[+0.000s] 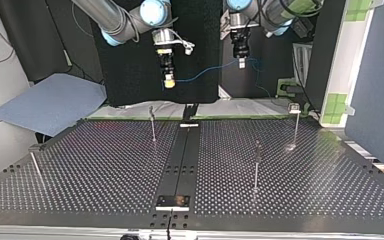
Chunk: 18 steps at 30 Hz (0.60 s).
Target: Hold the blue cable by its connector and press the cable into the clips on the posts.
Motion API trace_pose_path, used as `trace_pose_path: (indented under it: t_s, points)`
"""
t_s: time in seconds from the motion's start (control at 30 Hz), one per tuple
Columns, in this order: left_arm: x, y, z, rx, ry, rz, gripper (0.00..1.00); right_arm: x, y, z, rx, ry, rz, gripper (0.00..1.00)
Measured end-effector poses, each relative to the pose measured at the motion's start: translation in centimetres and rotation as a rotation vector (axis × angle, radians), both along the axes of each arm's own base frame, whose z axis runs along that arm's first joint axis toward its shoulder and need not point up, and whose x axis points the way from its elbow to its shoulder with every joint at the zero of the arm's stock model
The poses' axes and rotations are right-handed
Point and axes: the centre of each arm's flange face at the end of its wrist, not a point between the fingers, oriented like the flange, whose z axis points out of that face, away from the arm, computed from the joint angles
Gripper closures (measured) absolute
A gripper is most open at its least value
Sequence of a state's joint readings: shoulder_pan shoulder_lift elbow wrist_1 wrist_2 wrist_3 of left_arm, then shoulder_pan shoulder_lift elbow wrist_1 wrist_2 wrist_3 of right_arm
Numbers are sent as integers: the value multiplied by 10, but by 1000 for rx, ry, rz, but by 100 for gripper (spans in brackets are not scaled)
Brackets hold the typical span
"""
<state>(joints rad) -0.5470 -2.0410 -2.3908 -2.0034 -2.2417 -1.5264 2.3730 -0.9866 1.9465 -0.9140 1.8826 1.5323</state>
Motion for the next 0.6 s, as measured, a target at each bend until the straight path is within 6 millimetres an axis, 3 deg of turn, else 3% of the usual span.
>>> trace_pose_path:
  t_s: [0.23,0.6]
  points:
    - [6,8,21,65,-2,69,100,7,-1,35,-22,-30,53,100]
    - [40,6,71,66,-60,135,100,25,-11,110,-87,-132,130,100]
